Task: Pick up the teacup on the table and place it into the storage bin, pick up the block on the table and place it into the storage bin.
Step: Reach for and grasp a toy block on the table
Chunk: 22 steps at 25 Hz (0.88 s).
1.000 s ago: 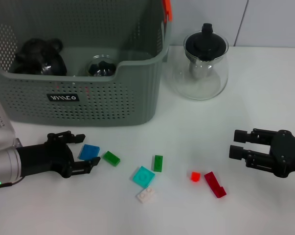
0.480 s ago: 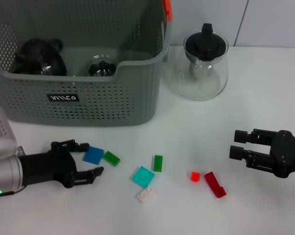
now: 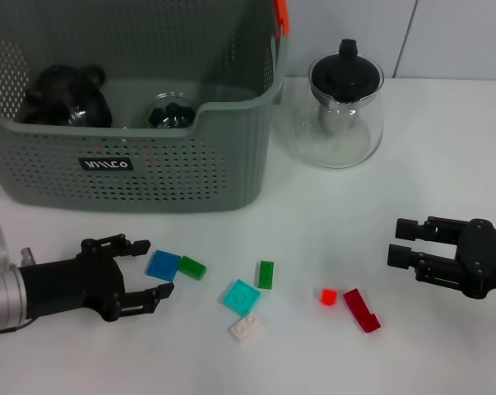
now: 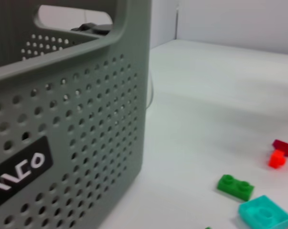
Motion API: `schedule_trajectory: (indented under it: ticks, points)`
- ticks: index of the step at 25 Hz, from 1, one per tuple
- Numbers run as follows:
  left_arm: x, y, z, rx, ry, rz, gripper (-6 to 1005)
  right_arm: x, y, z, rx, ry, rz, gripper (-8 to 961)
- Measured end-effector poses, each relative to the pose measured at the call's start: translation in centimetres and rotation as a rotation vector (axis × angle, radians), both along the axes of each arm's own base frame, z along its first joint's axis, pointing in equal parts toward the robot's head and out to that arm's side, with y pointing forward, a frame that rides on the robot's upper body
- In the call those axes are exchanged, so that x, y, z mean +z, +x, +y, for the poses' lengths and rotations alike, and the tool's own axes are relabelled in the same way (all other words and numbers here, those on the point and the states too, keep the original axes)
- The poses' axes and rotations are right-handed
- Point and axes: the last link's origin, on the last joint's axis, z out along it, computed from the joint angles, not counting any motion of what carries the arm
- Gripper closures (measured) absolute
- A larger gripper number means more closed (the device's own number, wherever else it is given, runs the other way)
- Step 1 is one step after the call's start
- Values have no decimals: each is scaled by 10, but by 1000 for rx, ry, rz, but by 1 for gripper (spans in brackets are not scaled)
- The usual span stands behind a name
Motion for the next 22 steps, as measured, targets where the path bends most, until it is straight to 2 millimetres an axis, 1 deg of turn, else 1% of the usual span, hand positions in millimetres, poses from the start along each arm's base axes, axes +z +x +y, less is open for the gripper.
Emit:
schedule_trajectory:
  ticks: [6,22]
  points:
    - [-10,-1,9,-52,43,50,268,-1,-1,1,4,-1,1,369]
    - [-22,3,22,-59,56,85,285,-2,-2,1,1,-6,6,369]
